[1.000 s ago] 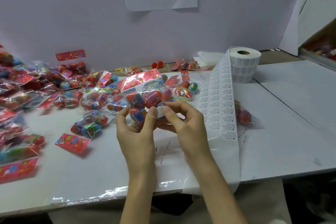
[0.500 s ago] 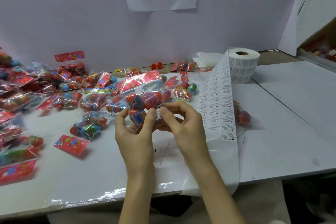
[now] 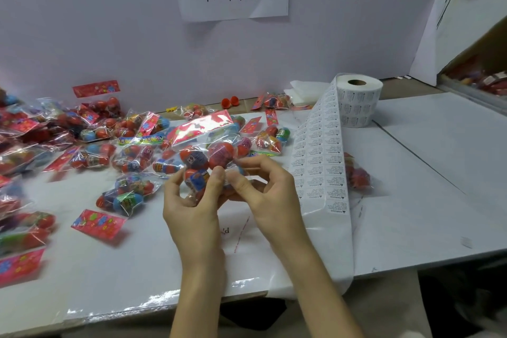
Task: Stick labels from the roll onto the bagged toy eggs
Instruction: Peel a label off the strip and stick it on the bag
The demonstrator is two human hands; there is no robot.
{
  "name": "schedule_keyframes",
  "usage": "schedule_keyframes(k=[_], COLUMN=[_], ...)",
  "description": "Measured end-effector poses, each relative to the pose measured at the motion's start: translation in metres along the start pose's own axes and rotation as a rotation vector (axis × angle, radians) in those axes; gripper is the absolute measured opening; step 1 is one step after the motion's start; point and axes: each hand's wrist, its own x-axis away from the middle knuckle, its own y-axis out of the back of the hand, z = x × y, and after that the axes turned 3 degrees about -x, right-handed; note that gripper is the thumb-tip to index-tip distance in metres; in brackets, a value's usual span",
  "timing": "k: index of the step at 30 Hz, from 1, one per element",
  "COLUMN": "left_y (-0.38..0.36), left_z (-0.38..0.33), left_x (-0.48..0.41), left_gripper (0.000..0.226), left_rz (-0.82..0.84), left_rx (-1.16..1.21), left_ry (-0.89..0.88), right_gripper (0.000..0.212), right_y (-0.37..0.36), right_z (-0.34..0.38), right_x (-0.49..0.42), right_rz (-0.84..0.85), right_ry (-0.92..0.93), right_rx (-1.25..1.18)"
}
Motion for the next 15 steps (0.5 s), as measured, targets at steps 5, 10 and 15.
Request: schedule_keyframes(k=[5,10,15], left_y=[0.001,0.0,0.001], left_z=[-0.004,-0.005,0.0], left_x=[-0.001,-0.001,-0.003], left_gripper=[0.028,0.038,0.041], left_rz=[-0.022,0.003,0.075], left_rx=[0.126,0.134,0.115], left_ry=[0.072,0.047,0.089], right_gripper=[0.018,0.026,0.015], right_y=[-0.001,-0.005,-0.01], right_z=[0.0,0.009,0.029], right_x=[0.0,0.007,0.021], right_rz=[0.039,-0.125,-0.527], right_ry=[0.017,0.13,0.642], right_rx=[0.012,0.13,0.244])
